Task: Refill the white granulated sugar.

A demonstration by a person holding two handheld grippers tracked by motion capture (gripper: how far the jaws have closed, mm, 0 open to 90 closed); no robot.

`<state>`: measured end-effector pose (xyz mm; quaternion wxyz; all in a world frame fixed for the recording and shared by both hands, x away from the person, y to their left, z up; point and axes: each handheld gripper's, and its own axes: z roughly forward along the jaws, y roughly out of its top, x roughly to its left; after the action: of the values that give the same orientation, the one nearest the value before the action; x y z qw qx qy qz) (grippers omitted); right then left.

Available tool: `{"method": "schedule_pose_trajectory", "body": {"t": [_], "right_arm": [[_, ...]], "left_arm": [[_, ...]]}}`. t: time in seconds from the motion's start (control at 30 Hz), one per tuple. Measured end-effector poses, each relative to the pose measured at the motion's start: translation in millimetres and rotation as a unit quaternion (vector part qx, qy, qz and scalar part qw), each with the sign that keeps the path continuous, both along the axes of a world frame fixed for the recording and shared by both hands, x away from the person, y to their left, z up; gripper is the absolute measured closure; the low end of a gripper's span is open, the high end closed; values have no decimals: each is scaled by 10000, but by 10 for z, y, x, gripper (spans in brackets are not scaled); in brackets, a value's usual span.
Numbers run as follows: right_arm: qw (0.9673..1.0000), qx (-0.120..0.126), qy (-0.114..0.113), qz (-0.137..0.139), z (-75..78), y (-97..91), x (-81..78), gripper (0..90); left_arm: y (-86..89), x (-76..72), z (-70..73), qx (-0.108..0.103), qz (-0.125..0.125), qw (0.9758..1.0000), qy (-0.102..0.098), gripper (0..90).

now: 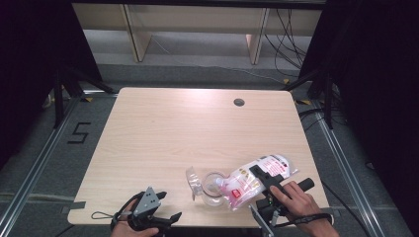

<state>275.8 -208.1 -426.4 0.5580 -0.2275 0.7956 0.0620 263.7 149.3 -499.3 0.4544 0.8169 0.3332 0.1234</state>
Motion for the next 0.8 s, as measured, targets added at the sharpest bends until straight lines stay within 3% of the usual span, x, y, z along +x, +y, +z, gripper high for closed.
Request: {"method": "schedule_pose_trajectory", "body": {"t": [0.17,0.33,0.43,0.5,0.63,0.73,0.8], "right_arm": [[9999,81,47,-65,-18,-6,-11,512],[10000,0,-1,2,-7,0,-5,512],[9999,-54,-74,97,5,5,2,513],[10000,-23,-17,-1,-2,-2,-7,513],[9999,-77,-103,113,15,4,-2,513],[9998,-100,-126,124,17,2,-2,514],[10000,-8,-1,-61,-4,-13,-14,514]], "left_arm": [[0,-1,2,11,-7,10000,6,174],[1,-1,2,2,3,10000,-9,174],[13,-2,13,110,-48,9999,-17,174],[2,-5,7,23,6,10000,-12,174],[4,-5,9,28,3,10000,-17,174],[15,-1,14,113,-50,9999,-22,174],[14,-2,15,109,-47,9999,-21,174]]}}
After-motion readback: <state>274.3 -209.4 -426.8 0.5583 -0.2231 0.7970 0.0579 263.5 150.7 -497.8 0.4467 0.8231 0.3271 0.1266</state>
